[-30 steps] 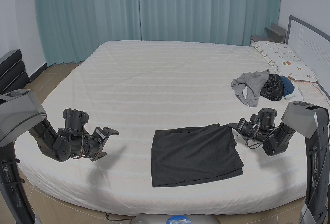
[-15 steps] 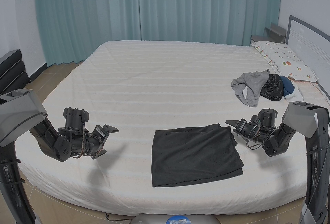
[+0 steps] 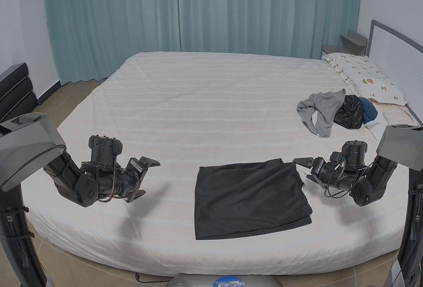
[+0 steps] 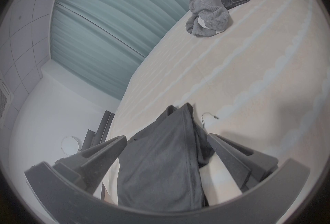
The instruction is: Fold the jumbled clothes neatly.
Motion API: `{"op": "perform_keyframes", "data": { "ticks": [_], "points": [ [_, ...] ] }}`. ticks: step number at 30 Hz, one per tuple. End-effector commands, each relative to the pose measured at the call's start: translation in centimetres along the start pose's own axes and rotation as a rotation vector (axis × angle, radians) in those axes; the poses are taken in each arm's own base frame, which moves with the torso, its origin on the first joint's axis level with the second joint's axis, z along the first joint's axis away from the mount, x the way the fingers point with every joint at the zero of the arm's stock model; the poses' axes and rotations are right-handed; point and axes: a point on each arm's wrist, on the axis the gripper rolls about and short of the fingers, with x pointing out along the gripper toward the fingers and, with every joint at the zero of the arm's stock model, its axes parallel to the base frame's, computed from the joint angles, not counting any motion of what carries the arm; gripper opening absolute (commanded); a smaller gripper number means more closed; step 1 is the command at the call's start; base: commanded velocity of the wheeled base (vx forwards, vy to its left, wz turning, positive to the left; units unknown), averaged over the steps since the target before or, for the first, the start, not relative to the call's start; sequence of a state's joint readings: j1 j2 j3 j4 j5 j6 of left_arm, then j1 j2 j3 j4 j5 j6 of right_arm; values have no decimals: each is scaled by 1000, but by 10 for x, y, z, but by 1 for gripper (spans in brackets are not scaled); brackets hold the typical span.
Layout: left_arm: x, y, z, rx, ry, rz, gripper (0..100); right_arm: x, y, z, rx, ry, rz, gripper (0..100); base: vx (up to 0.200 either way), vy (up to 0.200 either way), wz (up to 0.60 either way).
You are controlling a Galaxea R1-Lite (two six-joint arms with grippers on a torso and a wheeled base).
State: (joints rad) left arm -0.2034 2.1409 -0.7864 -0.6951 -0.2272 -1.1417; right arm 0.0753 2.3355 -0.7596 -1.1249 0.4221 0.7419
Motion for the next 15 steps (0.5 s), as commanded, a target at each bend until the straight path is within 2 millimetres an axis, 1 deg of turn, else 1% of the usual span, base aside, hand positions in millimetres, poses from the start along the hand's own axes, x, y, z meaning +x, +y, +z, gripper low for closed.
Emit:
{"op": "perform_keyframes", "data": {
  "ticks": [1,3,8,11,13,15],
  "points": [
    [4,-7,-10,14,24,-12,100,-17,12,-7,-8,17,2,100,0,-200,0],
    [5,-10,-16,26,35,-15,100,-17,9,-12,-2,38,-7,100,0,-200,0],
    [9,-16,-24,45,30,-16,100,-13,8,-20,1,65,-13,100,0,-200,0],
    [16,-18,-25,54,15,-14,100,-13,8,-28,3,91,-19,100,0,-200,0],
    [22,-18,-28,67,9,-7,100,-13,9,-29,1,97,-15,100,0,-200,0],
    [30,-17,-29,98,-11,7,100,-12,11,-31,0,103,-11,100,0,0,0]
  ]
}}
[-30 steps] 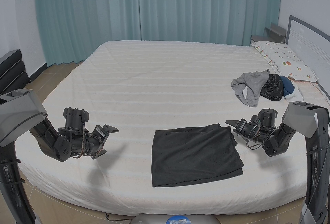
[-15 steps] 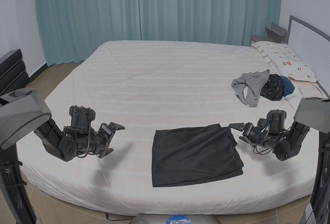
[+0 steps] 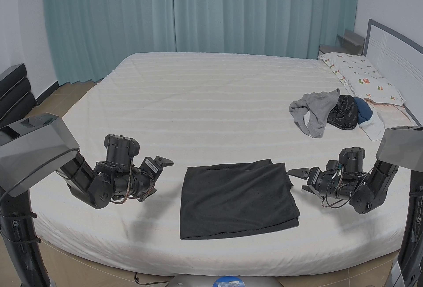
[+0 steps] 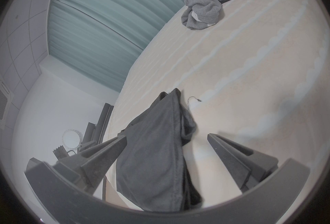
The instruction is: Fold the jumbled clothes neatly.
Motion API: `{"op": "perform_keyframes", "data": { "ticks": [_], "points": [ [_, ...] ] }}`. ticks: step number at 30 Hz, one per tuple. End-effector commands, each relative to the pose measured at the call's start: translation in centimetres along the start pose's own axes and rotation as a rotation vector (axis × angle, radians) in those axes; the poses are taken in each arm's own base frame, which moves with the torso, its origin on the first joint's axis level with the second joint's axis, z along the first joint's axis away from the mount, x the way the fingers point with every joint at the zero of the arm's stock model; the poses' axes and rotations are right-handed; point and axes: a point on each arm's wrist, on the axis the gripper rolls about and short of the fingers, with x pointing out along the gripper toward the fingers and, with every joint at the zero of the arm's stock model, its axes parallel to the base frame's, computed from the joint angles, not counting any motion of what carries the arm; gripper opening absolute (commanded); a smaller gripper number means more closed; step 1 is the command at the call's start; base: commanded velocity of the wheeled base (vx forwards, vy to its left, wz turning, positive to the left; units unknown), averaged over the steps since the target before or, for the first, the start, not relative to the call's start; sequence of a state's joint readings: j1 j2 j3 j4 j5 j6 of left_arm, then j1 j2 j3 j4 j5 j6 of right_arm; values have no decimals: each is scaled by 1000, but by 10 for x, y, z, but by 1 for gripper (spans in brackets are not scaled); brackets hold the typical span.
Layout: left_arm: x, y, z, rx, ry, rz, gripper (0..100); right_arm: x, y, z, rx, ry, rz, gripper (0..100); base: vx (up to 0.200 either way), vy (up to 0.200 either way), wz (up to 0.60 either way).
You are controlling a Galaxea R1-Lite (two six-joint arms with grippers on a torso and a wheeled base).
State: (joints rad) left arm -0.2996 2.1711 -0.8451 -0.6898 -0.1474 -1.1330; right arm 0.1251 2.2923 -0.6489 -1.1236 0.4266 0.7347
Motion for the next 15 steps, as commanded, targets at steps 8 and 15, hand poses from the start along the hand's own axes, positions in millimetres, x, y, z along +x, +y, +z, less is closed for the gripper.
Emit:
{"op": "perform_keyframes", "data": {
  "ticks": [8,15],
  "points": [
    [41,5,-13,194,-75,79,100,2,1,-12,1,41,-2,100,0,0,0],
    [77,-4,-17,246,-113,60,100,3,4,-17,-4,56,2,100,0,0,0]
  ]
}}
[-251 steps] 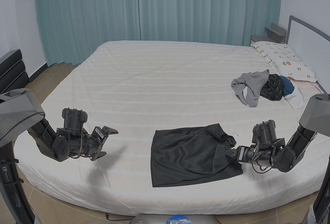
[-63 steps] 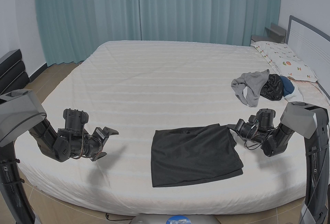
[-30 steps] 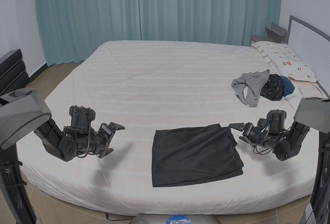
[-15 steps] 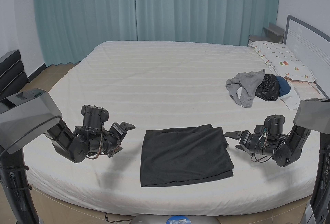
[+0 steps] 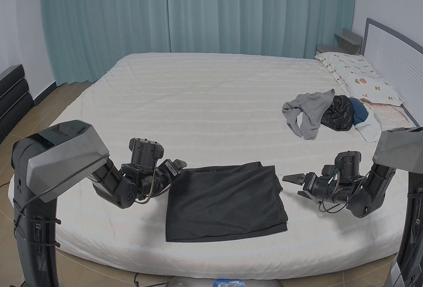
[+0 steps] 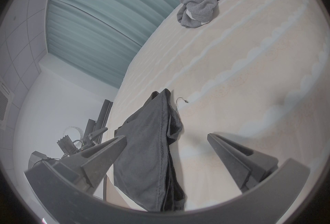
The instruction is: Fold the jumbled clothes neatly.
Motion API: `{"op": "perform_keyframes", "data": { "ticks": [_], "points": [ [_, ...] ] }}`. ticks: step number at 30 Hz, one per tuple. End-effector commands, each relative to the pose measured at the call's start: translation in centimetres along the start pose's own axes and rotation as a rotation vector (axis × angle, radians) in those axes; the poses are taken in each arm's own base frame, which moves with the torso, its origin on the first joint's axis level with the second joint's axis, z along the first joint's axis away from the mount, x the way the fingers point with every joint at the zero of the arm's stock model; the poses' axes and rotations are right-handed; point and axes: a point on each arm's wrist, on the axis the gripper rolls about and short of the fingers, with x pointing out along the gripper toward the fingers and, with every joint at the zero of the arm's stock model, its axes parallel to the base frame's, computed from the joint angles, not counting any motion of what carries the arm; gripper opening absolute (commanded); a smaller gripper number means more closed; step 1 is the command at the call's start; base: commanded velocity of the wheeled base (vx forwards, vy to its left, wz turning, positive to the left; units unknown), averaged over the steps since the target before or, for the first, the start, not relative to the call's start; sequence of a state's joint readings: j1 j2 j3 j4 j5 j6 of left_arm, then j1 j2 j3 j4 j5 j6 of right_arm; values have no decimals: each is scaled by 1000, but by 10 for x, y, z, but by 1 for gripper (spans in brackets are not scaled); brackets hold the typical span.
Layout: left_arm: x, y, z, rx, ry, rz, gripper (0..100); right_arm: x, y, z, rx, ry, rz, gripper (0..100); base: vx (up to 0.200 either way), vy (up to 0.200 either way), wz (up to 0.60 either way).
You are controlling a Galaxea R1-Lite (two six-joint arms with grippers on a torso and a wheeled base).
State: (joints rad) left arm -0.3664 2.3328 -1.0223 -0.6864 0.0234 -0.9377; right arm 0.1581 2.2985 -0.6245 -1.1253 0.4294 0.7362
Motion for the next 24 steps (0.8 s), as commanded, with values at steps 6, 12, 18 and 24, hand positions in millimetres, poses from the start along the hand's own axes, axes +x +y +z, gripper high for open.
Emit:
{"op": "perform_keyframes", "data": {
  "ticks": [6,12,18,24],
  "points": [
    [32,4,-9,14,-41,36,0,8,0,-2,-8,8,6,100,0,0,0],
    [31,4,-10,17,-65,53,0,32,1,9,-39,-30,50,100,0,0,0],
    [31,5,-9,8,-110,82,0,48,1,14,-54,-39,69,100,0,0,0],
    [31,3,-7,-46,-164,67,0,70,12,22,-83,-45,95,100,0,0,0]
  ]
}}
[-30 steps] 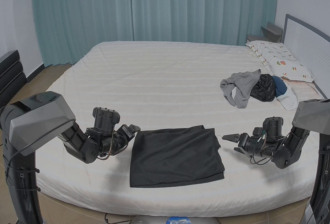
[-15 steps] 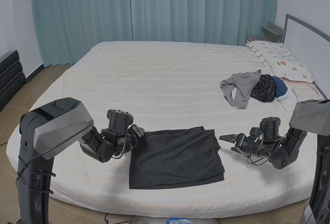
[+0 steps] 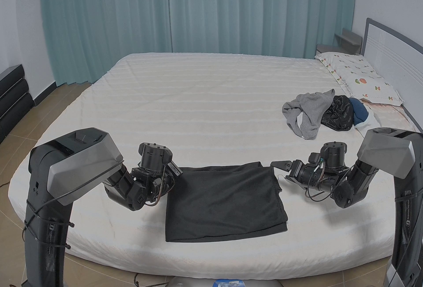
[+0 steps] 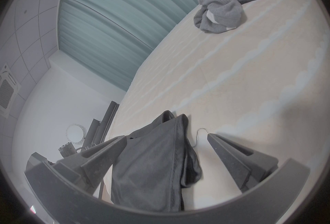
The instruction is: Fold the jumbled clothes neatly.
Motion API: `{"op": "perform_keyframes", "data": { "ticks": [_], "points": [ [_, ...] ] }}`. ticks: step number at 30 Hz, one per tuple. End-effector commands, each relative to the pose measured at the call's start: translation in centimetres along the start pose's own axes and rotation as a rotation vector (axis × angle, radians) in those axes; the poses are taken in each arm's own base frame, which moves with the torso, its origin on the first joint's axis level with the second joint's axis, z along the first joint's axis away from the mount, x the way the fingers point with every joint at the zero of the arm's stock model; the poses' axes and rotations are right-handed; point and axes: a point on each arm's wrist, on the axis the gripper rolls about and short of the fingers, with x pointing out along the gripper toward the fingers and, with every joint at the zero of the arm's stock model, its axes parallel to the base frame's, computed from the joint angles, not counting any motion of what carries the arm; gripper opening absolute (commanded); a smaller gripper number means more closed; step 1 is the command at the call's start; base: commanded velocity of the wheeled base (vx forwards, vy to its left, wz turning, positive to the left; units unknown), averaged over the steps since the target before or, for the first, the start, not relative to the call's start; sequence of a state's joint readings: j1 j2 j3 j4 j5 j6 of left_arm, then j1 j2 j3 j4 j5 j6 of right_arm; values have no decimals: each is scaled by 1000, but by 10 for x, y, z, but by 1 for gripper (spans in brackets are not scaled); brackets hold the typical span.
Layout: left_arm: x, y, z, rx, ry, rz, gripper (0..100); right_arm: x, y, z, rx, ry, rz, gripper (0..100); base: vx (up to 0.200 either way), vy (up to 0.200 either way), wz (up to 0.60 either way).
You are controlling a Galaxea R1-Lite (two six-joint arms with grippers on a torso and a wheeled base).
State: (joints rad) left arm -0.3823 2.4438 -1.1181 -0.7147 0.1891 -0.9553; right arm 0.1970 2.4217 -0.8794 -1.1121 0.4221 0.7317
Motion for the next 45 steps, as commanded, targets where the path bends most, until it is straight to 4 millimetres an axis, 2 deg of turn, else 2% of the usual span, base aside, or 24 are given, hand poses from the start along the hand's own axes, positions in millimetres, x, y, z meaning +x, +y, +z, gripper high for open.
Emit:
{"op": "perform_keyframes", "data": {
  "ticks": [1,10,11,18,25,37,38,40,41,43,45],
  "points": [
    [0,0,2,-41,-33,-11,0,21,0,0,-14,14,6,100,0,0,0],
    [1,0,2,-43,-33,-9,0,37,0,6,-27,30,-2,100,0,0,0],
    [1,0,2,-43,-33,-9,0,43,1,4,-37,33,6,0,0,0,0],
    [1,2,2,-40,-32,-5,0,52,-5,0,-38,62,-14,0,0,0,0],
    [3,3,-1,-33,-28,-1,0,58,-22,-3,-55,-28,-12,0,0,0,0],
    [5,5,-2,-12,-26,7,0,55,-20,4,-60,-80,-8,0,0,0,0],
    [5,5,-2,-12,-26,7,0,55,-20,4,-61,-79,-9,100,0,0,0],
    [4,5,0,-22,-28,5,0,55,-20,3,-60,-78,-11,100,0,0,0],
    [4,4,0,-24,-28,3,100,55,-20,3,-59,-77,-12,100,0,0,0],
    [4,5,0,-24,-28,3,100,51,-17,4,-58,-78,-10,100,0,0,0],
    [3,5,2,-28,-32,1,100,37,-8,9,-46,-87,-6,100,0,0,0]
  ]
}}
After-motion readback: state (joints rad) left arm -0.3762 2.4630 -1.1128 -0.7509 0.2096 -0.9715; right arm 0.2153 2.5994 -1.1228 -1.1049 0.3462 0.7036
